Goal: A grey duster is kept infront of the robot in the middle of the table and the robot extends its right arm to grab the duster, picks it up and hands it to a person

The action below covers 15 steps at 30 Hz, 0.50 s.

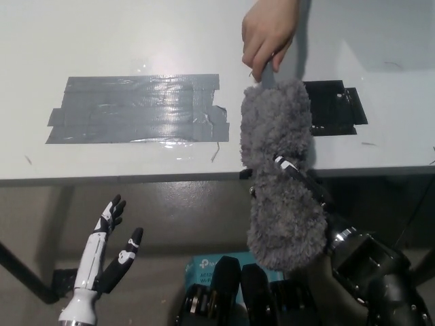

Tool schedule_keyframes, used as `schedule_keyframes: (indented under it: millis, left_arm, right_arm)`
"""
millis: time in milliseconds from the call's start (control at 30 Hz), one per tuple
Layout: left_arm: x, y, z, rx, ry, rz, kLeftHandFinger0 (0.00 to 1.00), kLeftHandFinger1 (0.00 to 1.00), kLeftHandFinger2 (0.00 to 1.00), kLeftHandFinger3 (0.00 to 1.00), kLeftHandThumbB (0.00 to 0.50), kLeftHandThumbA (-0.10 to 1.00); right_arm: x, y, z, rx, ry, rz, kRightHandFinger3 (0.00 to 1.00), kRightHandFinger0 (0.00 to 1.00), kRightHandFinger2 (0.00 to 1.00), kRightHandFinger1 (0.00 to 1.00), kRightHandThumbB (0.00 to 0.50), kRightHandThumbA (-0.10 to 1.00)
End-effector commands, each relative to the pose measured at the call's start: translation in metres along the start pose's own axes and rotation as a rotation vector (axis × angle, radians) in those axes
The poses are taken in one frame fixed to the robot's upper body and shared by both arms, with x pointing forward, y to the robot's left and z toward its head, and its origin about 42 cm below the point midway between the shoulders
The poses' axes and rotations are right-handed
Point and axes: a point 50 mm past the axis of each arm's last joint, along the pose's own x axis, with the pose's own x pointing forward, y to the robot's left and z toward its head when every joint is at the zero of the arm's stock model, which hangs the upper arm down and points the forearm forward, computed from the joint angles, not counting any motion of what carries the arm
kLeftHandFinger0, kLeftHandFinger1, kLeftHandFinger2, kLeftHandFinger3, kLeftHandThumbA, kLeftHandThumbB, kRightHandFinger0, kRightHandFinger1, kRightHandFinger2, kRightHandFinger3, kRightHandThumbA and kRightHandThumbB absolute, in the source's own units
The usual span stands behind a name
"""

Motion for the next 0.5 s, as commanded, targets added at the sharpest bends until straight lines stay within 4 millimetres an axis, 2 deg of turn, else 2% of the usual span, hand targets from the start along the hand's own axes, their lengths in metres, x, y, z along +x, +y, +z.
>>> schedule_keyframes:
  millis: [0, 33, 67, 133, 200, 233, 333, 433, 467]
  left_arm:
    - [0.007, 0.009, 0.011, 0.004, -0.071, 0.020, 1.00, 1.00, 1.00, 1.00, 0.171, 0.74]
    - [0.007, 0.009, 0.011, 0.003, -0.072, 0.019, 1.00, 1.00, 1.00, 1.00, 0.170, 0.74]
    - [0.007, 0.009, 0.011, 0.003, -0.072, 0.018, 1.00, 1.00, 1.00, 1.00, 0.170, 0.74]
    - [0.008, 0.009, 0.012, 0.002, -0.075, 0.020, 1.00, 1.00, 1.00, 1.00, 0.170, 0.74]
    - [0.009, 0.010, 0.012, 0.003, -0.080, 0.021, 1.00, 1.00, 1.00, 1.00, 0.169, 0.74]
    - [0.009, 0.010, 0.014, 0.004, -0.080, 0.022, 1.00, 1.00, 1.00, 1.00, 0.169, 0.74]
    - [0.010, 0.011, 0.014, 0.011, -0.080, 0.024, 1.00, 1.00, 1.00, 1.00, 0.171, 0.74]
    - [0.010, 0.011, 0.014, 0.013, -0.077, 0.023, 1.00, 1.00, 1.00, 1.00, 0.174, 0.75]
    - [0.010, 0.010, 0.014, 0.011, -0.077, 0.021, 1.00, 1.00, 1.00, 1.00, 0.175, 0.75]
  right_arm:
    - [0.001, 0.023, 0.011, -0.014, 0.005, 0.195, 1.00, 0.79, 1.00, 1.00, 0.232, 0.40]
    - [-0.002, 0.023, 0.011, -0.016, 0.000, 0.259, 1.00, 1.00, 1.00, 1.00, 0.346, 0.54]
    - [-0.003, 0.023, 0.010, -0.013, -0.003, 0.278, 1.00, 1.00, 1.00, 1.00, 0.346, 0.54]
    - [-0.005, 0.022, 0.010, -0.018, -0.008, 0.305, 1.00, 1.00, 1.00, 1.00, 0.389, 0.61]
    - [-0.006, 0.023, 0.011, -0.047, -0.013, 0.327, 1.00, 1.00, 1.00, 1.00, 0.412, 0.70]
    - [-0.007, 0.022, 0.013, -0.100, -0.019, 0.353, 1.00, 1.00, 1.00, 1.00, 0.418, 0.82]
    - [-0.010, 0.020, 0.015, -0.165, -0.043, 0.356, 1.00, 1.00, 1.00, 1.00, 0.456, 0.93]
    - [-0.012, 0.019, 0.018, -0.197, -0.066, 0.348, 1.00, 1.00, 1.00, 1.00, 0.461, 0.95]
    - [-0.013, 0.018, 0.019, -0.213, -0.076, 0.340, 1.00, 1.00, 1.00, 1.00, 0.459, 0.99]
